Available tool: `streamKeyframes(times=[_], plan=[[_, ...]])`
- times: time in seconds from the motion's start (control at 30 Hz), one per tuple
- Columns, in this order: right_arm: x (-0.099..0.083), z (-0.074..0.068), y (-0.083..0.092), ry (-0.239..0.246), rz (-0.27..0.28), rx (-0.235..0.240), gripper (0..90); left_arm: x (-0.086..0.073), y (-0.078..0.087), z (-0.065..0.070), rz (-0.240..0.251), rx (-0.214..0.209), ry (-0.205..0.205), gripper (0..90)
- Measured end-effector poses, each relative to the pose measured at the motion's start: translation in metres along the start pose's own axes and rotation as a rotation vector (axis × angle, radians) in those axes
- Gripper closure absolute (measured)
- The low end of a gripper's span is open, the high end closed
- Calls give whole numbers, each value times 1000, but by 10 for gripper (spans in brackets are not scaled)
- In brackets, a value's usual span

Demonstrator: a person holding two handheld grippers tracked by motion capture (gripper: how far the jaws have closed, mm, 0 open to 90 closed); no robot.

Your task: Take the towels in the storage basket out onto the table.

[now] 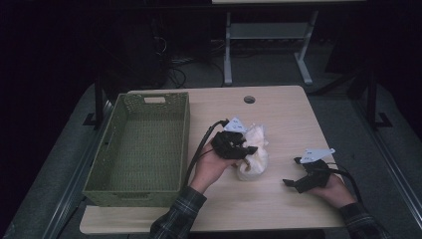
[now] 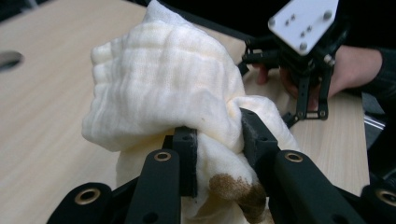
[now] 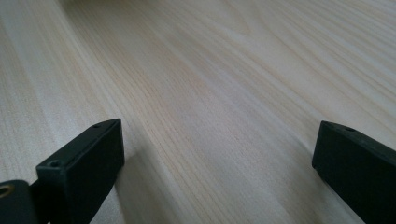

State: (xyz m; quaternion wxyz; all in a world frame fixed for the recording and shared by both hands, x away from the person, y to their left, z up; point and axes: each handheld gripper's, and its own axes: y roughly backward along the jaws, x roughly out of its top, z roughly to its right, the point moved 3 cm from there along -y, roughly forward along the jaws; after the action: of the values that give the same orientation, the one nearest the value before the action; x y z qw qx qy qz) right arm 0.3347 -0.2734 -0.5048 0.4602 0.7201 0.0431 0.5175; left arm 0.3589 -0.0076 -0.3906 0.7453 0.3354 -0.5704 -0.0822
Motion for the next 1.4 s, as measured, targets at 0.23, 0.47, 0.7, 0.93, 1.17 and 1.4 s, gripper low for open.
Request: streamKeyframes(times=[0.23, 0.47, 0.7, 0.93, 1.17, 1.4], plan=[[0, 0, 0, 4, 0, -2, 19, -13, -20, -4, -46, -6, 31, 704], [0, 0, 0, 3, 0, -2, 19, -23, -37, -4, -97, -16, 33, 703], [0, 0, 0, 3, 0, -2, 19, -35, -57, -4, -166, -17, 27, 697], [0, 0, 0, 4, 0, -2, 19, -40, -60, -9, -170, -22, 45, 570], [0, 0, 0, 4, 0, -2, 19, -31, -44, -5, -98, -2, 55, 389], [0, 0, 0, 4, 0, -2, 19, -30, -28, 0, -73, 10, 48, 352]])
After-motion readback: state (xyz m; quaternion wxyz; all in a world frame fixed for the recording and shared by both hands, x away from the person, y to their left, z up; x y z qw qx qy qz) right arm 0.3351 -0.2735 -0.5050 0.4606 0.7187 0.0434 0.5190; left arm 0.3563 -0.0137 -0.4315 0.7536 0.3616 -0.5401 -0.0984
